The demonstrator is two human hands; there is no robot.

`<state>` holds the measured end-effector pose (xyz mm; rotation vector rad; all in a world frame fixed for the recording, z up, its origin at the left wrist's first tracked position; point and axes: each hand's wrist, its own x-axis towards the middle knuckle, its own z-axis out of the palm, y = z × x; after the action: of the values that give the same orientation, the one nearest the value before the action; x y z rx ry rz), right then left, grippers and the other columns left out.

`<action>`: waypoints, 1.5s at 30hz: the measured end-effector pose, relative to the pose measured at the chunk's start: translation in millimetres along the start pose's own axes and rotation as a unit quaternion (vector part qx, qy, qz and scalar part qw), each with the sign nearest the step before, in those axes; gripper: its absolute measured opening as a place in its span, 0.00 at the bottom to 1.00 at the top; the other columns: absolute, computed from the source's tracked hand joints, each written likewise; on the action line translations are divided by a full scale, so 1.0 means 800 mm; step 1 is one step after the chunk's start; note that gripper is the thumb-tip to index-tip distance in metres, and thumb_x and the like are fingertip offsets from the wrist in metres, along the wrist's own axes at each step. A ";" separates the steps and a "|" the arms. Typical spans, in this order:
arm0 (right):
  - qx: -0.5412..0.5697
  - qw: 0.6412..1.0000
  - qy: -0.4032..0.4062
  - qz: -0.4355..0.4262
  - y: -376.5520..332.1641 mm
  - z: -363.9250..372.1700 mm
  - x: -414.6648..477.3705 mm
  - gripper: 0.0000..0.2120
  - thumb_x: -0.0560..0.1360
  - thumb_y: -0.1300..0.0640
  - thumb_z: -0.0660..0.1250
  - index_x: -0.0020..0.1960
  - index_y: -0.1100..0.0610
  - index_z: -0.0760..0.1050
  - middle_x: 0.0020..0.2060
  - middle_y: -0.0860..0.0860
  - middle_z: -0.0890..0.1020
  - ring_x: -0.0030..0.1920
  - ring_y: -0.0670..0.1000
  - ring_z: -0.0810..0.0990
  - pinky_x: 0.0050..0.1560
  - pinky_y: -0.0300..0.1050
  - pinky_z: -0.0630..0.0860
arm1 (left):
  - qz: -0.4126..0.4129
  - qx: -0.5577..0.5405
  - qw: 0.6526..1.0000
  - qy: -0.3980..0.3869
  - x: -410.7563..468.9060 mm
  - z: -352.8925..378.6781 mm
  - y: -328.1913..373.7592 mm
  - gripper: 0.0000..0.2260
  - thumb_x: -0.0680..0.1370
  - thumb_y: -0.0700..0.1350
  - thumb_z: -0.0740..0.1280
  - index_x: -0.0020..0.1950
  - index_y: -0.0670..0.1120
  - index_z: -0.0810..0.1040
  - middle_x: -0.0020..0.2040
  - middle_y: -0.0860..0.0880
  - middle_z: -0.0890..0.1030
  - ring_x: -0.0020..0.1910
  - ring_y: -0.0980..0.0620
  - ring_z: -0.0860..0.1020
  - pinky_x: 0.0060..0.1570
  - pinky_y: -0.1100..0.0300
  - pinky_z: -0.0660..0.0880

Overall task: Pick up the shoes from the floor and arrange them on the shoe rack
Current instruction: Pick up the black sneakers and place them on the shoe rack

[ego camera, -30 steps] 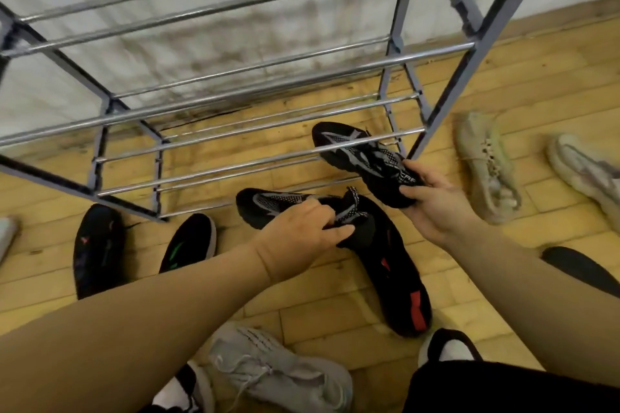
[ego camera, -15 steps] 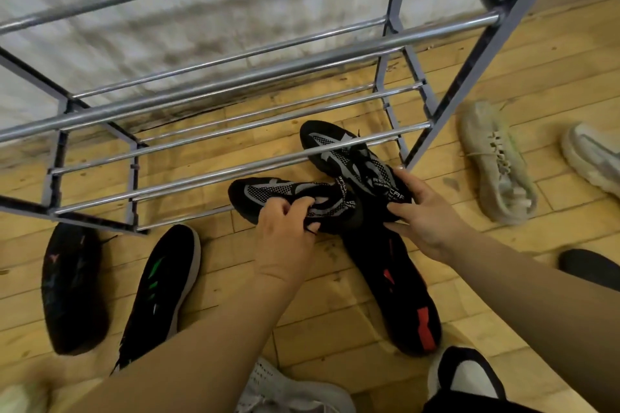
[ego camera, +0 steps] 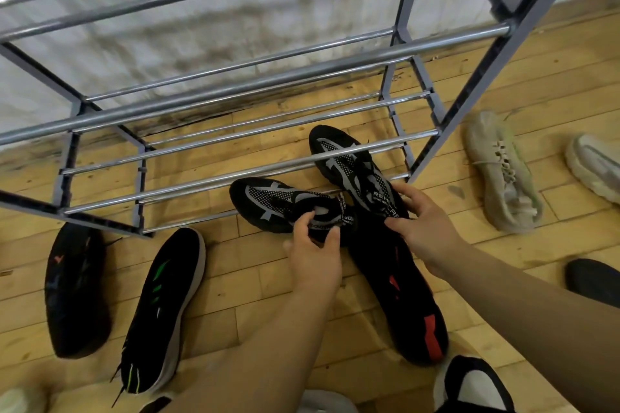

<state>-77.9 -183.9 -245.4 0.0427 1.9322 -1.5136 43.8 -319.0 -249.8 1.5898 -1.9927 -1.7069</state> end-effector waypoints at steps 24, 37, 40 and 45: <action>0.083 0.996 -0.015 0.020 0.013 0.003 0.004 0.29 0.78 0.73 0.67 0.68 0.44 0.78 0.57 0.48 0.86 0.56 0.51 0.86 0.55 0.49 0.83 | 0.050 -0.039 0.998 -0.016 -0.018 -0.017 0.010 0.24 0.78 0.39 0.68 0.68 0.64 0.74 0.68 0.54 0.73 0.56 0.64 0.76 0.44 0.73 0.74; -0.169 0.981 0.056 -0.080 -0.017 -0.002 0.064 0.26 0.79 0.55 0.71 0.75 0.44 0.72 0.61 0.42 0.78 0.64 0.48 0.78 0.66 0.47 0.75 | 0.194 0.190 0.959 -0.083 0.101 0.004 0.074 0.22 0.82 0.51 0.67 0.77 0.56 0.71 0.68 0.55 0.77 0.67 0.51 0.76 0.68 0.52 0.75; -0.338 0.933 0.044 -0.111 -0.002 0.001 0.067 0.33 0.77 0.45 0.71 0.79 0.42 0.64 0.74 0.49 0.71 0.74 0.53 0.70 0.71 0.54 0.72 | 0.198 0.290 0.929 -0.115 0.112 0.001 0.054 0.35 0.75 0.61 0.72 0.79 0.63 0.61 0.72 0.51 0.73 0.69 0.47 0.74 0.68 0.45 0.74; -0.476 0.872 0.022 -0.108 -0.020 0.000 0.079 0.33 0.80 0.44 0.66 0.81 0.39 0.55 0.79 0.54 0.63 0.73 0.61 0.71 0.62 0.57 0.77 | 0.242 0.331 0.905 -0.114 0.125 0.006 0.046 0.33 0.78 0.54 0.72 0.80 0.62 0.62 0.72 0.49 0.72 0.70 0.45 0.73 0.70 0.47 0.72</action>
<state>-133.4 -212.5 -264.6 -0.5897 2.5750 -0.5235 -28.4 -392.8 -276.6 0.8590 -2.9799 -1.1191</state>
